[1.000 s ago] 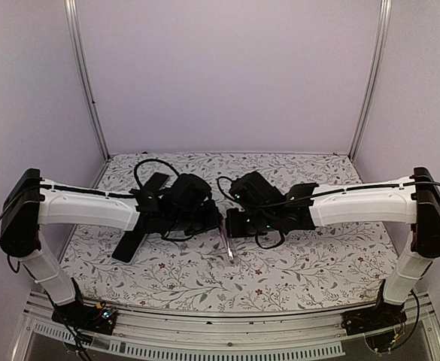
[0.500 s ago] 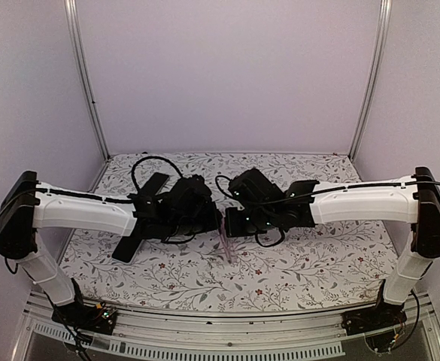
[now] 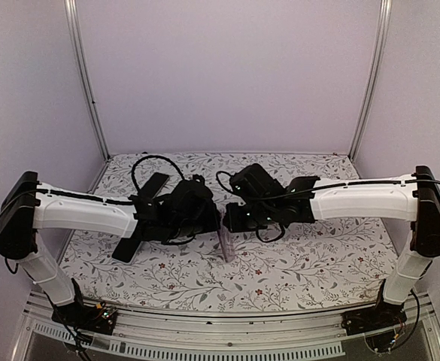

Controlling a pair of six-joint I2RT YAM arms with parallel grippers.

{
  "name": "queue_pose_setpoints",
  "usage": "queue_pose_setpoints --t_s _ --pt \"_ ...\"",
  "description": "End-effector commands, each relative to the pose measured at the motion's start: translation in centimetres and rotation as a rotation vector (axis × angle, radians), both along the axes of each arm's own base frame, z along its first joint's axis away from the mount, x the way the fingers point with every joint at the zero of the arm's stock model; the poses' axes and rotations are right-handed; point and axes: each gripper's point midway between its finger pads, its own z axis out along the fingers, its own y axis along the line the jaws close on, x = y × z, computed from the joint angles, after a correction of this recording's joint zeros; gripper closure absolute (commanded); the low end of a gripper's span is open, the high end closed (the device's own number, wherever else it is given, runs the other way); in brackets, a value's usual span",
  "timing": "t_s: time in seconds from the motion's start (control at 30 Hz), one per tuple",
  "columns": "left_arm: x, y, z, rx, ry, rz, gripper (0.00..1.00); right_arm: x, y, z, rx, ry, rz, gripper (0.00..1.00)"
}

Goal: Take the phone out of the phone case
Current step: Pass from the right arm to the left

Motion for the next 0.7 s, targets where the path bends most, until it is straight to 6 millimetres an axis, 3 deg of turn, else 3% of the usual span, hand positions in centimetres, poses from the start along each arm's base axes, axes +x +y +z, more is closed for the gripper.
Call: queue_pose_setpoints --t_s 0.0,0.17,0.33,0.47,0.67 --pt "-0.2 0.5 -0.8 0.048 0.0 0.001 1.0 2.6 -1.1 0.3 -0.031 -0.048 -0.07 0.74" --pt "-0.3 0.7 -1.1 0.055 0.009 0.005 1.0 3.0 -1.9 -0.5 -0.061 -0.056 -0.095 0.67" --pt "-0.2 0.7 -0.4 0.059 -0.031 -0.024 1.0 2.7 -1.4 -0.1 -0.022 -0.058 -0.054 0.59" --pt "-0.3 1.1 1.9 0.05 -0.167 -0.085 1.0 2.4 -1.6 2.3 0.041 -0.068 -0.036 0.56" --pt "-1.5 2.4 7.2 0.033 -0.45 -0.192 1.0 1.7 -2.4 8.0 0.182 -0.112 -0.007 0.49"
